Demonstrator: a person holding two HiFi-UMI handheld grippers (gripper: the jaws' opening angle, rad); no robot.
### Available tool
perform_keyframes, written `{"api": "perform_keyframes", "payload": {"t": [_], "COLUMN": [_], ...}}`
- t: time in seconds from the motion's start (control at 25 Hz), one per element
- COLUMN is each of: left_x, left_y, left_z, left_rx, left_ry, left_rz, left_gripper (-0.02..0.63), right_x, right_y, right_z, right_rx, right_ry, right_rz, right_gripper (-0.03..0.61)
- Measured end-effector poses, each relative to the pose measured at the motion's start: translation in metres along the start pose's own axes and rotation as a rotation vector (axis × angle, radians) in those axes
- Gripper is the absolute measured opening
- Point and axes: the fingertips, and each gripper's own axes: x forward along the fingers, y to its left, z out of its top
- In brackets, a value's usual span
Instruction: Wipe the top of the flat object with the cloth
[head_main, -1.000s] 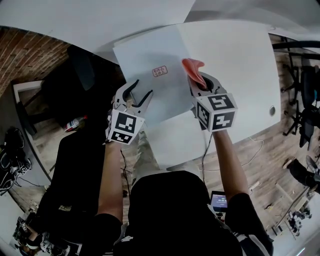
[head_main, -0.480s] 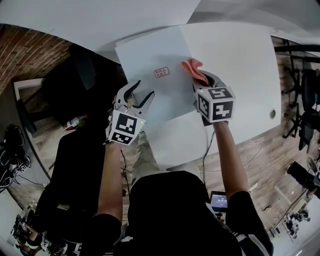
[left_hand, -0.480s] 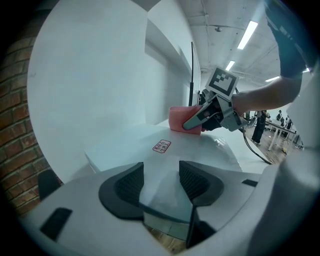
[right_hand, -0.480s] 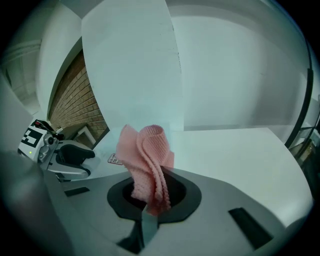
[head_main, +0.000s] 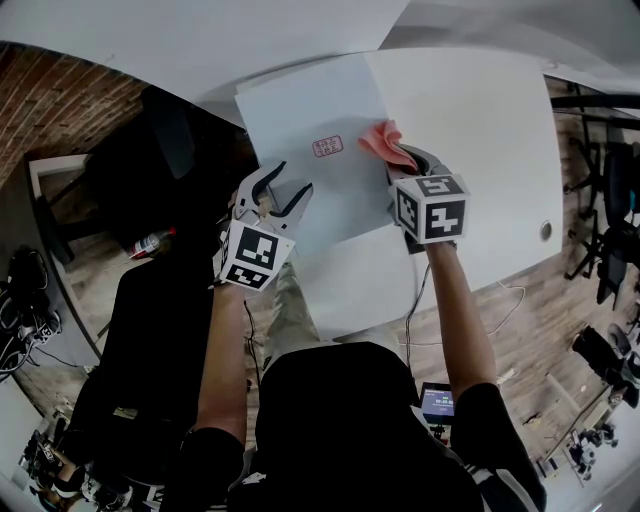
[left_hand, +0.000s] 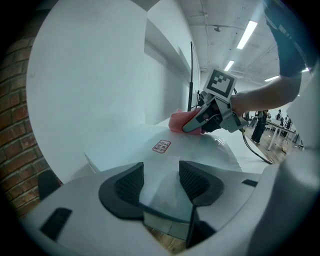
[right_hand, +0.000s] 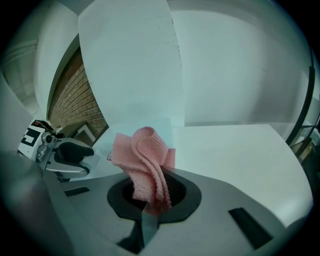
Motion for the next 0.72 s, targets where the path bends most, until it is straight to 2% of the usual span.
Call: {"api": "perform_keyframes", "payload": {"t": [0.2,0.72], "left_x": [-0.001,0.0], "left_y": [0.0,-0.001], "left_z": [-0.001,0.002], "left_rx": [0.0,0.003], "left_ry": [-0.002,-0.003], "left_rz": [0.001,-0.001], "left_gripper": [0.215,0.215], "right_x": [0.004,0.028], "right_y": [0.013,0.102], "right_z": [0.001,0.015], "right_rx": [-0.017,-0.17], "right_ry": [0.012,0.039], "right_rz": [0.02,0.167], "right_gripper": [0.044,0.044]}}
